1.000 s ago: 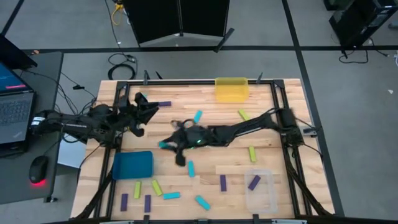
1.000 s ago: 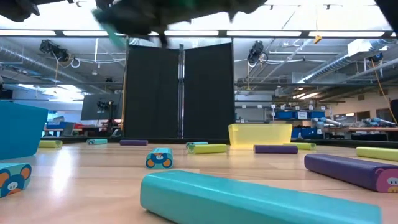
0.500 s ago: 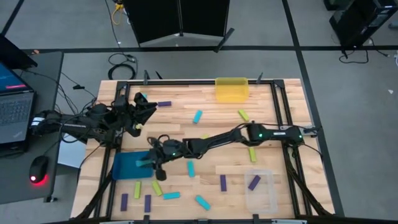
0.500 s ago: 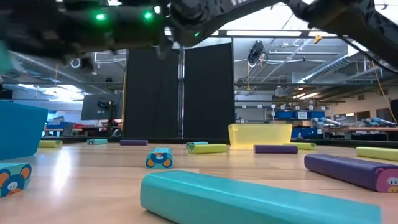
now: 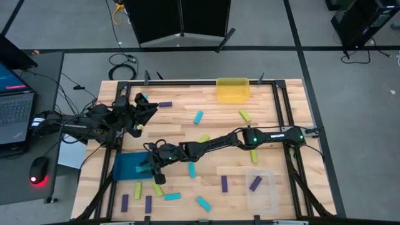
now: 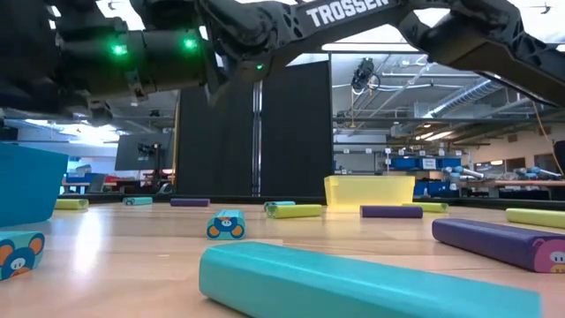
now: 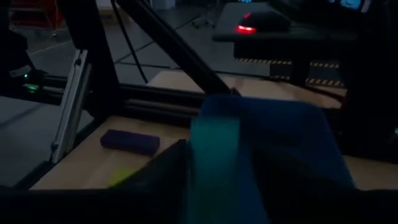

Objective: Sort blocks
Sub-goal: Put the blue block into the dark blue bin, then put the green block into the yellow bin

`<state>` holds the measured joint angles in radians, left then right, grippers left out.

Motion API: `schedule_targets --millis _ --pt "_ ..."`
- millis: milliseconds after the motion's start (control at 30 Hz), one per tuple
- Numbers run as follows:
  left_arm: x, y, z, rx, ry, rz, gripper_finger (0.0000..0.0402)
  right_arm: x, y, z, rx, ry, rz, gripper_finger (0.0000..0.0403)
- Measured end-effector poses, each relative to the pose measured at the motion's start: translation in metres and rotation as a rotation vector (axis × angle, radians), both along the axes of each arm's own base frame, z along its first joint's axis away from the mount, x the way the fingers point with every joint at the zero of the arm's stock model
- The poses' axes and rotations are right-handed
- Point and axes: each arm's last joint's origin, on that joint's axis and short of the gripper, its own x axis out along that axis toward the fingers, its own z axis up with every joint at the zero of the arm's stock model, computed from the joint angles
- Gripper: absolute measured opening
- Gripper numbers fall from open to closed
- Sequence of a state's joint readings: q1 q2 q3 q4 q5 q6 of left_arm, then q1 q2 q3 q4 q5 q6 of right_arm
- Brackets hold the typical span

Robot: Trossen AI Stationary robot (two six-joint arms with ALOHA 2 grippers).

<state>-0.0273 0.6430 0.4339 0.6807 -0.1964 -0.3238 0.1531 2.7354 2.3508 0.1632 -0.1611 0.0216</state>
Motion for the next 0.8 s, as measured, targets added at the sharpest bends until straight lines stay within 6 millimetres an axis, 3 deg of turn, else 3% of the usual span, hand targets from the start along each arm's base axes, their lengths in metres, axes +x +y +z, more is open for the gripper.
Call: schedule_targets --millis 133,267,433,600,700,800 --pt "0.000 0.000 0.000 0.001 0.003 0.001 0.0120 0.001 -0.010 0.003 -0.006 0.013 0.016 0.0277" --pt "0.000 0.000 0.000 0.009 0.004 -0.013 0.0119 0.001 -0.020 0.015 -0.026 -0.006 -0.016 0.0303" --pt "-0.001 -0.001 0.000 0.021 -0.001 -0.034 0.0119 0.000 -0.041 0.029 0.012 -0.031 -0.049 0.0287" --pt "-0.002 -0.001 0.000 0.031 0.006 -0.030 0.0119 -0.010 -0.064 0.024 0.009 -0.036 -0.122 0.0252" --pt "-0.002 -0.001 0.000 0.040 0.008 -0.026 0.0119 -0.031 -0.079 0.032 0.008 -0.100 -0.196 0.0230" --pt "-0.002 -0.001 0.000 0.042 0.010 -0.022 0.0119 -0.068 -0.101 0.036 -0.004 -0.141 -0.307 0.0214"
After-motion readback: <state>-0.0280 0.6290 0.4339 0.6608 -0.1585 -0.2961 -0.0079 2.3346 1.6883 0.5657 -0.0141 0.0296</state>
